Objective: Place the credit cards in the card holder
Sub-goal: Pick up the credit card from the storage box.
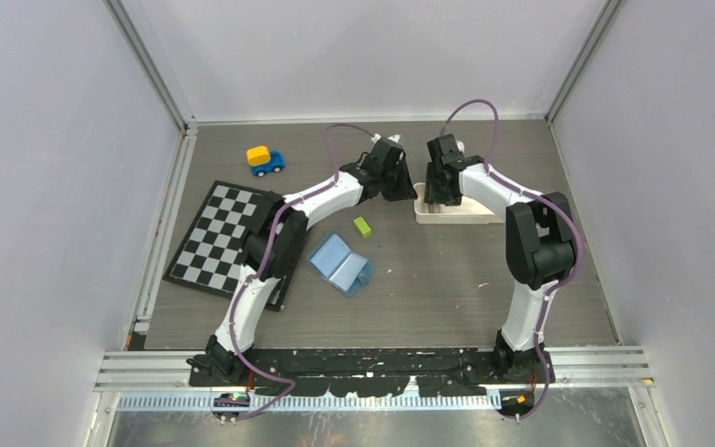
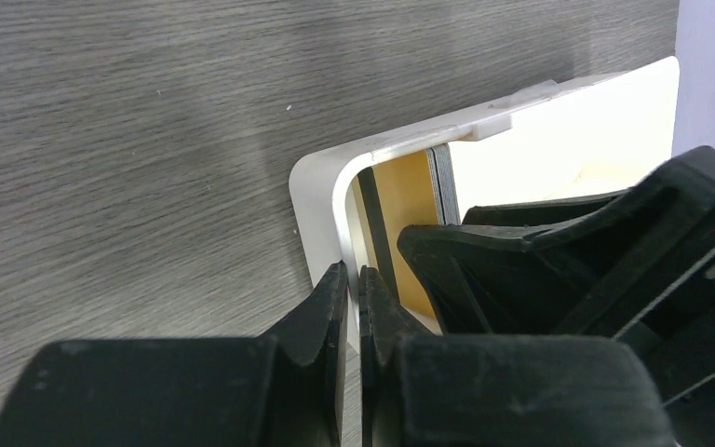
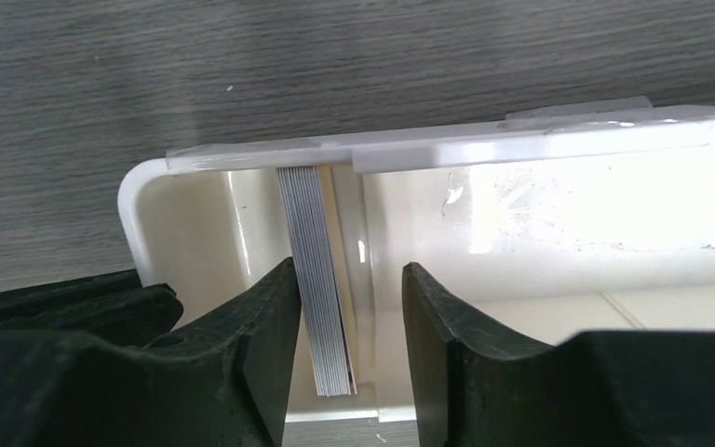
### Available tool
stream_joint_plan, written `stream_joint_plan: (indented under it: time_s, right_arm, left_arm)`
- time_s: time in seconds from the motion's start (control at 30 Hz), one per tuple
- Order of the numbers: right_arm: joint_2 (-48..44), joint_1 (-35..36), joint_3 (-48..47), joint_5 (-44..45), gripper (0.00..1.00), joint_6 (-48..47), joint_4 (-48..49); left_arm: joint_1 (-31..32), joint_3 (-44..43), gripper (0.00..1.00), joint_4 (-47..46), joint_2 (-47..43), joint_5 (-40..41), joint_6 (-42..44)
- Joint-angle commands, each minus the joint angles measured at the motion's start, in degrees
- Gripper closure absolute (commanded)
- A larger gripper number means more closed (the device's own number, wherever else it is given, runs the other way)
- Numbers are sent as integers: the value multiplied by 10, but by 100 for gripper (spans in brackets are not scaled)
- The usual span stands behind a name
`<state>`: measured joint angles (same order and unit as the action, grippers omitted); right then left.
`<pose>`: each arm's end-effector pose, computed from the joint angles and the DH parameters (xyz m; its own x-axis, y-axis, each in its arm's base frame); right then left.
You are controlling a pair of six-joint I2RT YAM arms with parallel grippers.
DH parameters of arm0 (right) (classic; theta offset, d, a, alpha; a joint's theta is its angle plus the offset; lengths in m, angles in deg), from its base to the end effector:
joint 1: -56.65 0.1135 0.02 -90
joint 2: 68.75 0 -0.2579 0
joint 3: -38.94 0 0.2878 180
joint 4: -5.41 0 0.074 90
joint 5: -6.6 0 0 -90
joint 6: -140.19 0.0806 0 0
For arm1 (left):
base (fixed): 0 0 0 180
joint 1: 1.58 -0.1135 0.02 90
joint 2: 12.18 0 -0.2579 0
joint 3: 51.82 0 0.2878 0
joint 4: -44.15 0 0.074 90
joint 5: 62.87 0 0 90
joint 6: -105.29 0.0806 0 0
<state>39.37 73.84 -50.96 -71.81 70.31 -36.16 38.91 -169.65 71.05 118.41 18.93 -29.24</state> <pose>0.4352 0.1177 0.1364 -0.8416 0.0924 -0.5322 0.1028 0.9946 0.0101 0.4389 -0.3898 0.1476 -0.8553 -0.1825 -0.4850 0.1773 0.7764 -0.6048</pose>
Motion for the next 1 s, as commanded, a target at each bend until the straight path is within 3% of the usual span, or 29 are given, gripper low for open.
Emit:
stream_joint_plan:
  time_s: [0.0,0.97]
  right_arm:
    - [19,0,-19,107,51,-26,-32]
    - [-32,4,-35,147,54,-36,-63]
  left_arm:
    - [-1,10,95,18,-33,-10,17]
    - [0,9,95,18,-33,-11,18]
